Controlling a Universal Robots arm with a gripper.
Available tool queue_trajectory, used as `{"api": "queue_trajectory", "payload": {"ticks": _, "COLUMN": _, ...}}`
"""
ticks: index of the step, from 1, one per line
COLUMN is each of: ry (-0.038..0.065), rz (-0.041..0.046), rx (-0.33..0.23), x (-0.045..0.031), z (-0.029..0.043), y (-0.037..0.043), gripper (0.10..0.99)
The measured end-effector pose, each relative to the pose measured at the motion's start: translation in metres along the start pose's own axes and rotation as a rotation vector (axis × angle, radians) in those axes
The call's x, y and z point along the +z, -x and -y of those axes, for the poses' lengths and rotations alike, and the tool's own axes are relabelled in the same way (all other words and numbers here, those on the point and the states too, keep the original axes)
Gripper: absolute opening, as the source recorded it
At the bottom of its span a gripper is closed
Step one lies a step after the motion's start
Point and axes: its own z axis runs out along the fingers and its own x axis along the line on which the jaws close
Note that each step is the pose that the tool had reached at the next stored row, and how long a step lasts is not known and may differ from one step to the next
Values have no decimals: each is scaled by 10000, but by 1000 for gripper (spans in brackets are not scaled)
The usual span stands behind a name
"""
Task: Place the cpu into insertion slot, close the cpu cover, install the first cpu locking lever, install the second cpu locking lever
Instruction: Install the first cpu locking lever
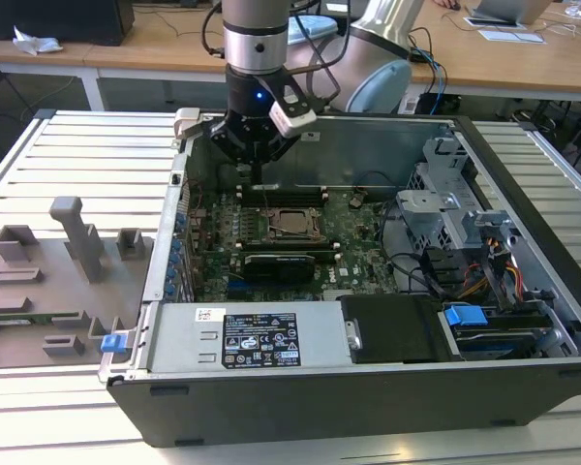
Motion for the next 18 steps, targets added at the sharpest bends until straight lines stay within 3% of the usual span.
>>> {"api": "queue_trajectory", "payload": {"ticks": 9, "ry": 7, "rz": -43, "rx": -2, "x": 15, "z": 25, "y": 247, "gripper": 106}}
{"api": "queue_trajectory", "payload": {"ticks": 12, "ry": 30, "rz": -49, "rx": 9, "x": 22, "z": 26, "y": 261, "gripper": 106}}
{"api": "queue_trajectory", "payload": {"ticks": 15, "ry": 120, "rz": -42, "rx": 88, "x": 34, "z": 33, "y": 261, "gripper": 106}}
{"api": "queue_trajectory", "payload": {"ticks": 18, "ry": 310, "rz": -26, "rx": 159, "x": 44, "z": 54, "y": 259, "gripper": 106}}
